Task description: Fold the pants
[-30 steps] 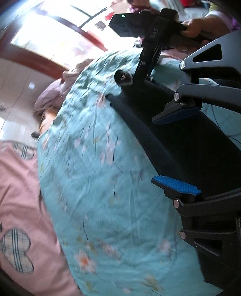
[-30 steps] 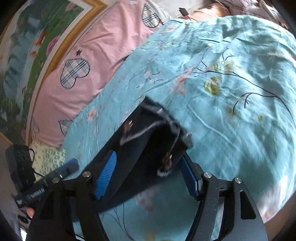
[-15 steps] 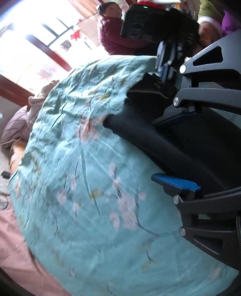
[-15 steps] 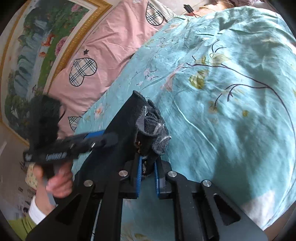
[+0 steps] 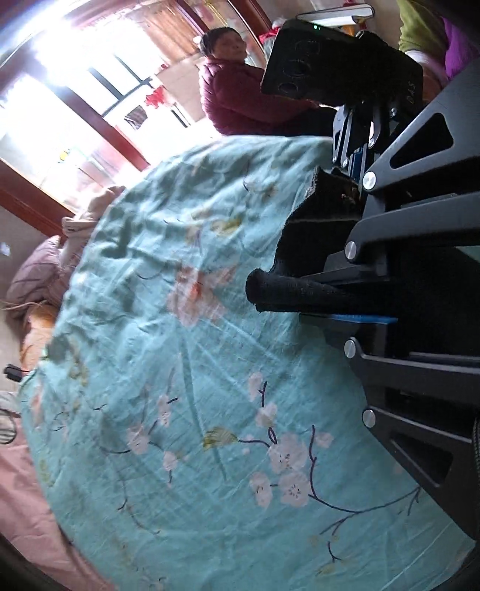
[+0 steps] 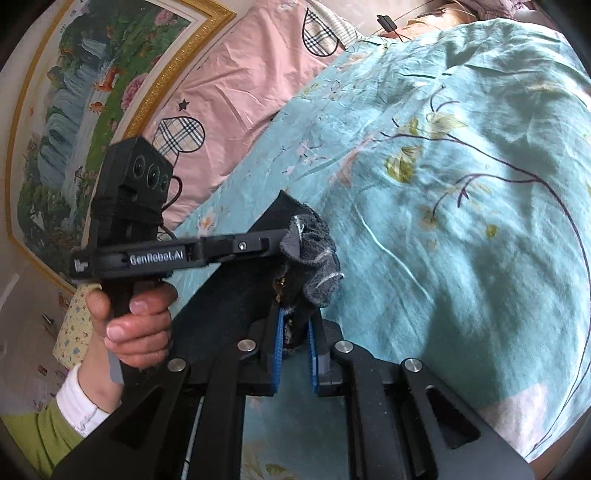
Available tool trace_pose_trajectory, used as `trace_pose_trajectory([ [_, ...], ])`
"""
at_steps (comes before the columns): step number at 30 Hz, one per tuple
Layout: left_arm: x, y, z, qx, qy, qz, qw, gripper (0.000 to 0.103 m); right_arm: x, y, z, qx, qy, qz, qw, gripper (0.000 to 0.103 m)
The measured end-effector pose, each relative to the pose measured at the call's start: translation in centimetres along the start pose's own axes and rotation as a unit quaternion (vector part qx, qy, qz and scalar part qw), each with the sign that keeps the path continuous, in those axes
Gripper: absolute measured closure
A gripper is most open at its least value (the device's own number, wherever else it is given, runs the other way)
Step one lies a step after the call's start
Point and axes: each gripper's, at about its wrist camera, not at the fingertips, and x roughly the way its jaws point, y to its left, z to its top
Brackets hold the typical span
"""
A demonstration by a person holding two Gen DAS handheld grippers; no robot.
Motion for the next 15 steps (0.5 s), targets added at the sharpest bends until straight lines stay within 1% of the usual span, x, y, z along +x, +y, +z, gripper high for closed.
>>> trace_pose_trajectory([
  [5,-3.5,-0.2,-0.9,-0.009,-0.048,-0.012,0.9988,0.093,-0.8,1.6,0.3,-0.011,-0.016,0.019,1.000,0.091],
  [7,-5.1,-0.5,-1.4,-0.011,-0.066,-0.012,0.9977,0.094,-1.1,2.7,0.6,-0.022,-0.020,0.036,0.999,0.091],
  [11,-8.6,-0.3,-2.9,-0.022,-0.104,-0.016,0.9942,0.094,-1.3,5.0,1.1,-0.038,-0.018,0.090,0.995,0.091],
  [12,-9.5,-0.2,-3.4,-0.026,-0.113,-0.018,0.9931,0.094,-1.2,6.0,1.2,-0.045,-0.013,0.111,0.993,0.091],
  [15,-12.0,0.3,-4.9,-0.036,-0.137,-0.015,0.9898,0.094,-0.5,8.2,1.1,-0.062,-0.002,0.142,0.988,0.091],
])
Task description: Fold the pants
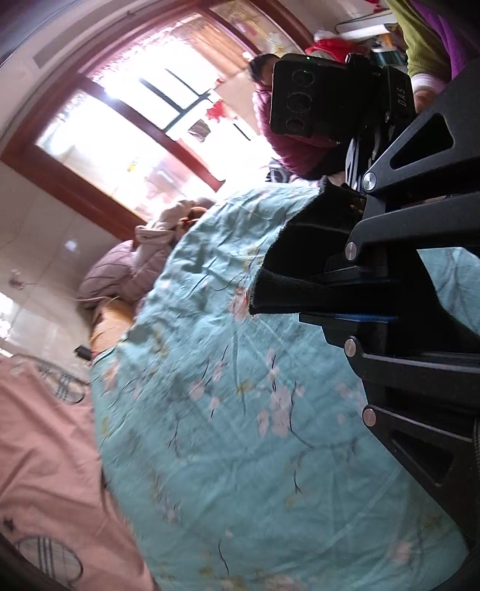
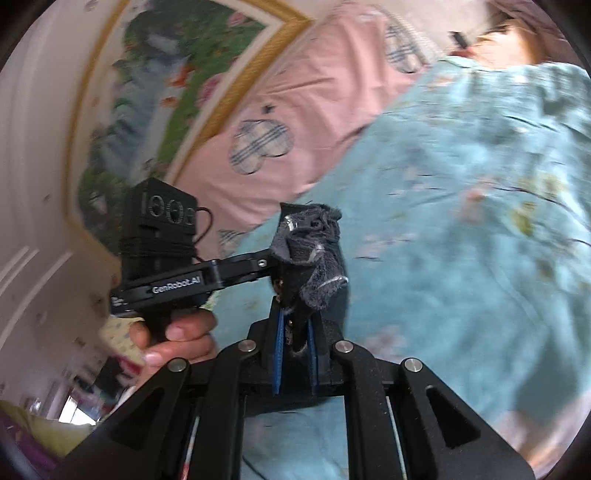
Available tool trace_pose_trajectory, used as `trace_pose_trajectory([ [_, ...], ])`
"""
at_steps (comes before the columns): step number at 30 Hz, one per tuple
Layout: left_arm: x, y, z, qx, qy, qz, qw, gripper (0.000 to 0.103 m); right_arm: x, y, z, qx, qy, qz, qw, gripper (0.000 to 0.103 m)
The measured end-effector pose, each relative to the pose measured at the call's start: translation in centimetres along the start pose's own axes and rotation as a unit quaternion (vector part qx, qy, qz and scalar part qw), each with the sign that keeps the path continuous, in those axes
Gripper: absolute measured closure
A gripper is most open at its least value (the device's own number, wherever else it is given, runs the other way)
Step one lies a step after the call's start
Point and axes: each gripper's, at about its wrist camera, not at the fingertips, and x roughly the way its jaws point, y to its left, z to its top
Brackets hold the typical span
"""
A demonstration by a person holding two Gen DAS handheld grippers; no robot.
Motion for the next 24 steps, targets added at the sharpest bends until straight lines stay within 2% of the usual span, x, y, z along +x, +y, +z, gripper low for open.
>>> trace_pose_trajectory([
  [4,-3.1,1.0,-1.4,-0.014,-0.024,0.010,0.9996,0.094,2.2,2.5,-0.4,-0.025,0.023,0.030,0.999,0.091],
  [11,-7.3,3.6,-5.2,-0.053,-0.061,0.032,0.9962,0.094,6.0,5.1,-1.7,-0.052,0.069,0.055,0.995,0.091],
  [18,-9.3,7.2,-9.5,-0.113,-0.083,0.039,0.9893,0.094,9.9,6.1,-3.7,-0.068,0.128,0.061,0.988,0.091],
  [24,-9.3,10.4,-13.0,-0.164,-0.090,0.044,0.9813,0.094,13.2,6.4,-5.5,-0.089,0.175,0.045,0.979,0.091],
])
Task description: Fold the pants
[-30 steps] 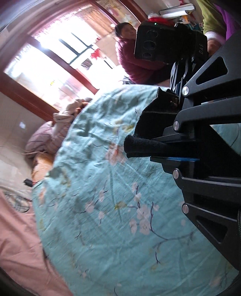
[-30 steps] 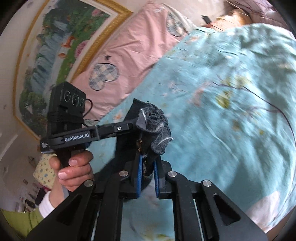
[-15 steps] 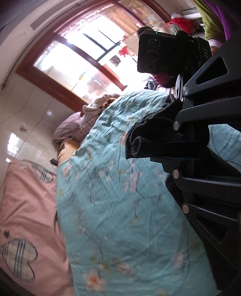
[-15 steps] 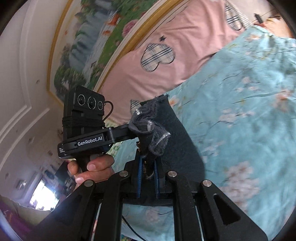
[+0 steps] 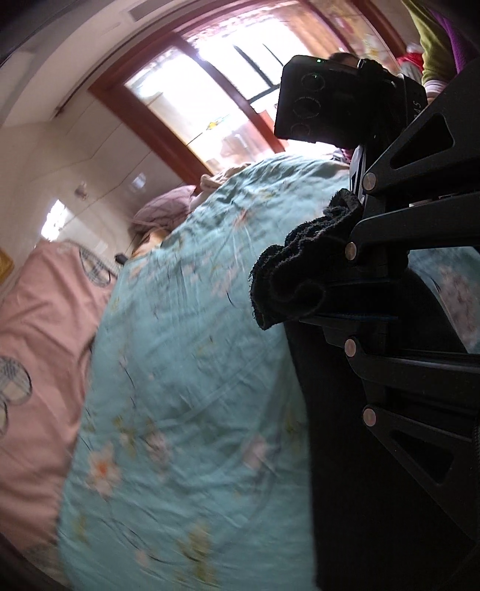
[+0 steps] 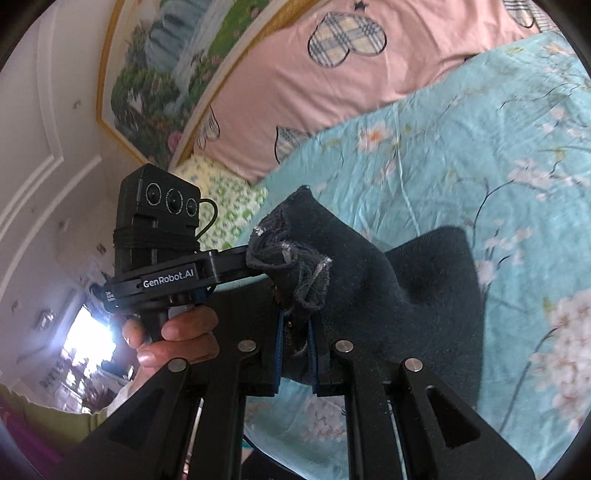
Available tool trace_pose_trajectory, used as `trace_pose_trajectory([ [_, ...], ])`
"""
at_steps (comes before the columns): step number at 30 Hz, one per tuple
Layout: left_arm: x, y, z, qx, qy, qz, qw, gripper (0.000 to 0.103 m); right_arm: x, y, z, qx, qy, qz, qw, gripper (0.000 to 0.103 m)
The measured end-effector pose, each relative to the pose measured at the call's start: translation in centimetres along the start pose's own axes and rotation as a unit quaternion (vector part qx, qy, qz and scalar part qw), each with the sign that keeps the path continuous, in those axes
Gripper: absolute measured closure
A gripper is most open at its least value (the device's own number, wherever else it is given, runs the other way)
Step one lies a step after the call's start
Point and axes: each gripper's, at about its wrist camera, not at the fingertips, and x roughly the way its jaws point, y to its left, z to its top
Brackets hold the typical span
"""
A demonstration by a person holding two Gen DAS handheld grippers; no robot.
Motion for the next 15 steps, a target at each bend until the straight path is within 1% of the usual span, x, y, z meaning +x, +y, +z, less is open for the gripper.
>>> trace_pose_trajectory([
  [4,0.5,2.6,-1.2,-0.030,0.004,0.011,0.9995,0.094,2.1,-0.1,-0.6,-0.013,0.030,-0.018,0.999,0.091],
  [7,0.5,3.9,-1.9,-0.048,0.004,0.011,0.9988,0.096,3.3,0.0,-1.0,-0.024,0.049,-0.031,0.998,0.091],
  [12,0.7,4.6,-2.7,-0.054,0.002,0.024,0.9982,0.097,4.3,0.5,-1.5,-0.044,0.070,-0.051,0.995,0.091],
  [15,0.6,5.0,-3.3,-0.063,0.003,0.027,0.9977,0.097,4.8,0.6,-1.7,-0.051,0.083,-0.066,0.993,0.090],
])
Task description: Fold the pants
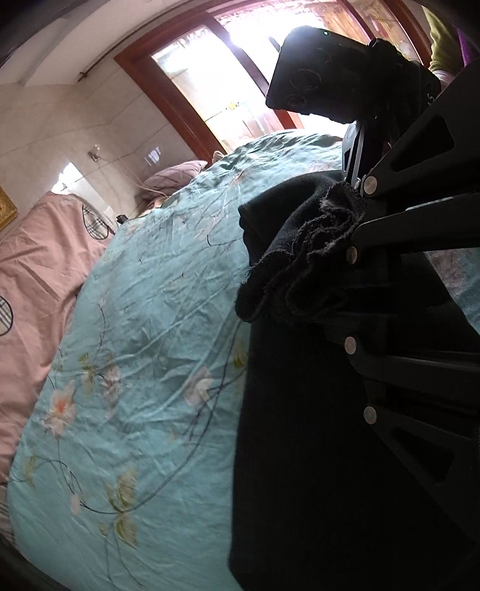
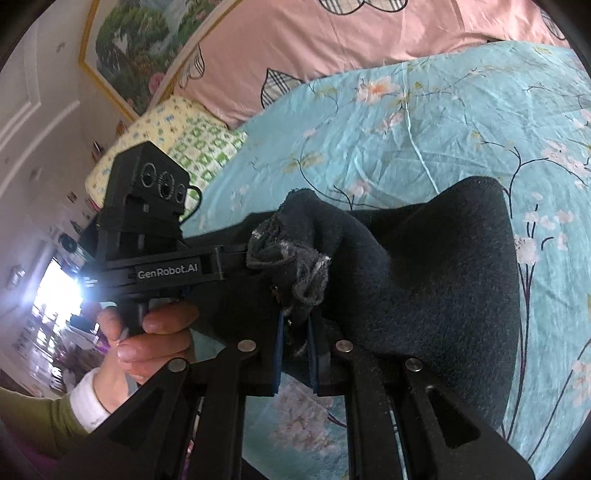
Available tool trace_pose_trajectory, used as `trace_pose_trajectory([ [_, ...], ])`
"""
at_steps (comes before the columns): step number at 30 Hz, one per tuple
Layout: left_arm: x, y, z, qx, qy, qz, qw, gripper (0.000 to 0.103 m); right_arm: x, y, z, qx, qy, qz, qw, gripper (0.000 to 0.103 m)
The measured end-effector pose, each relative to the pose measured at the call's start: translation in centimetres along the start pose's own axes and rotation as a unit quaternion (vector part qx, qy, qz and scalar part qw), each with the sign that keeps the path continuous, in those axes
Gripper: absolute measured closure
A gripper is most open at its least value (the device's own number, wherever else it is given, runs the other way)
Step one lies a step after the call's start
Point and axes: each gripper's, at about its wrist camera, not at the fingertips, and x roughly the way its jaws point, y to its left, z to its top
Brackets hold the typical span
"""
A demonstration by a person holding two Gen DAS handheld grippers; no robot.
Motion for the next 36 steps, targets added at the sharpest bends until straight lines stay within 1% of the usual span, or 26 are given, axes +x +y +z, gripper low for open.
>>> trace_pose_trajectory([
  [4,-0.5,0.2,-0.5,-0.012,-0.003,0.011,0.9999,0.096,0.2,0.1,-0.1,-0.002,0.009,-0.005,1.000,0.089],
  [6,-1.1,0.1,-0.9,-0.013,-0.008,0.020,0.9997,0.096,0.2,0.1,0.0,-0.002,0.011,-0.003,1.000,0.086],
  [7,-1.3,0.1,-1.1,-0.014,-0.011,0.025,0.9995,0.096,0.2,0.2,0.0,-0.002,0.010,-0.001,1.000,0.082],
  [8,-1.6,0.1,-1.2,-0.017,-0.014,0.029,0.9994,0.096,0.2,0.4,0.0,-0.002,0.010,0.006,1.000,0.074],
  [10,-2.1,0.3,-1.5,-0.025,-0.020,0.035,0.9989,0.095,0.2,1.0,-0.1,-0.008,0.010,0.012,1.000,0.065],
  [11,-2.4,0.4,-1.7,-0.030,-0.023,0.039,0.9985,0.095,0.2,1.3,-0.1,-0.014,0.010,0.010,1.000,0.065],
  [13,-3.2,0.8,-1.9,-0.040,-0.031,0.044,0.9978,0.095,0.3,1.8,-0.2,-0.023,0.010,0.006,1.000,0.064],
  [15,-4.1,1.1,-2.3,-0.049,-0.040,0.056,0.9964,0.091,0.3,2.0,-0.2,-0.021,0.013,0.016,1.000,0.064],
  [17,-4.9,1.4,-2.7,-0.055,-0.050,0.066,0.9951,0.091,0.1,2.2,-0.2,-0.021,0.014,0.023,0.999,0.064],
  [19,-6.0,1.7,-3.1,-0.061,-0.060,0.078,0.9933,0.085,0.0,2.5,-0.3,-0.024,0.013,0.028,0.999,0.064],
  [21,-7.2,2.0,-3.6,-0.072,-0.071,0.088,0.9910,0.083,-0.1,2.9,-0.2,-0.027,0.012,0.033,0.999,0.064],
  [26,-9.7,2.5,-5.2,-0.097,-0.091,0.108,0.9852,0.083,-0.2,4.0,0.3,-0.035,0.004,0.045,0.998,0.064],
  [27,-10.1,2.7,-5.6,-0.104,-0.095,0.113,0.9836,0.081,-0.2,4.1,0.4,-0.036,0.003,0.048,0.998,0.064],
  [32,-12.4,4.0,-7.6,-0.148,-0.115,0.127,0.9741,0.080,0.5,5.1,1.2,-0.046,0.006,0.058,0.997,0.064],
  [34,-13.5,4.5,-8.4,-0.165,-0.126,0.146,0.9672,0.080,1.0,5.6,1.6,-0.050,0.008,0.064,0.997,0.064],
  [36,-14.7,4.9,-9.2,-0.181,-0.138,0.157,0.9610,0.080,1.6,6.2,1.9,-0.058,0.011,0.067,0.996,0.064],
])
